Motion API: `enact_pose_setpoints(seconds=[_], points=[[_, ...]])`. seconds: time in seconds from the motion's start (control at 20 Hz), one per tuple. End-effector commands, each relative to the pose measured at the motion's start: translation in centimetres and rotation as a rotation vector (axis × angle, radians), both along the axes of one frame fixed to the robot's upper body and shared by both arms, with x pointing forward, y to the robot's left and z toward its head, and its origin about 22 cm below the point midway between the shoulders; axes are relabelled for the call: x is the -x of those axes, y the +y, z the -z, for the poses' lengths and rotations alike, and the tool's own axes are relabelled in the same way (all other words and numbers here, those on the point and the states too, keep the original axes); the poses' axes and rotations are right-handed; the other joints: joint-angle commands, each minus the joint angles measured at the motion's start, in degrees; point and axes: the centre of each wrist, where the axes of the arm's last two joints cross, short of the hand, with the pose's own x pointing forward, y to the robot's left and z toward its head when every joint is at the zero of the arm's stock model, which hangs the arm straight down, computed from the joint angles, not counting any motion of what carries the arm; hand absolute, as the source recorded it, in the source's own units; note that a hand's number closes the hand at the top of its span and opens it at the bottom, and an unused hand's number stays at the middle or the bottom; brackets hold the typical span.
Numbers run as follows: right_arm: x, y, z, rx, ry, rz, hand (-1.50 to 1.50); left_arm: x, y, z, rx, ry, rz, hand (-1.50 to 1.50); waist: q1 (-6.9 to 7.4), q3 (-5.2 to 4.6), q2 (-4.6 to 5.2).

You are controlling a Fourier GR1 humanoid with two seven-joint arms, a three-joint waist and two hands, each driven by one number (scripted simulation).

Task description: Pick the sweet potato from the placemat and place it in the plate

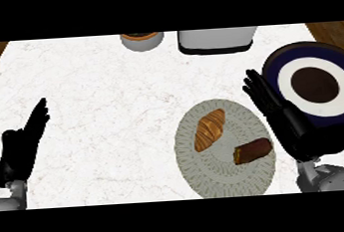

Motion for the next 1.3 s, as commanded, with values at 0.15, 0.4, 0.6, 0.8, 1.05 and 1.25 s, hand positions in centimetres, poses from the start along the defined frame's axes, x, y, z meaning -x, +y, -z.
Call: enact_pose_setpoints(seconds=[0.15, 0.4, 0.6, 0.8, 1.05, 1.25], points=[[1.5, -2.0, 0.9, -0.122, -0.037, 0.562, 1.50, 0.6, -1.0, 1.3, 0.098, 0.017, -0.058, 0.00, -1.70, 1.50, 0.02], [4.6, -13.1, 5.0, 0.718, 0.072, 0.760, 1.50, 1.3, -1.8, 2.2, 0.143, 0.028, -0.077, 0.00, -3.35, -0.67, 1.82], [6.2, -7.9, 8.1, 0.417, 0.018, 1.194, 1.50, 1.4, -3.4, 2.9, 0.207, 0.053, -0.085, 0.00, -3.91, 1.53, -0.12], [6.4, 0.5, 7.0, 0.094, -0.168, 1.214, -1.50, 1.6, -5.4, 3.9, 0.229, 0.081, -0.072, 0.00, -2.19, 1.93, -0.21], [11.2, 2.4, 12.1, 0.349, -0.074, 1.007, -1.50, 1.6, -6.8, 3.8, 0.208, 0.062, -0.049, 0.00, 0.69, 1.58, 0.41], [13.6, 0.0, 13.2, 0.608, 0.048, 1.015, -1.50, 1.1, -7.3, 3.4, 0.191, 0.057, -0.030, 0.00, 0.97, 1.30, 0.74]])
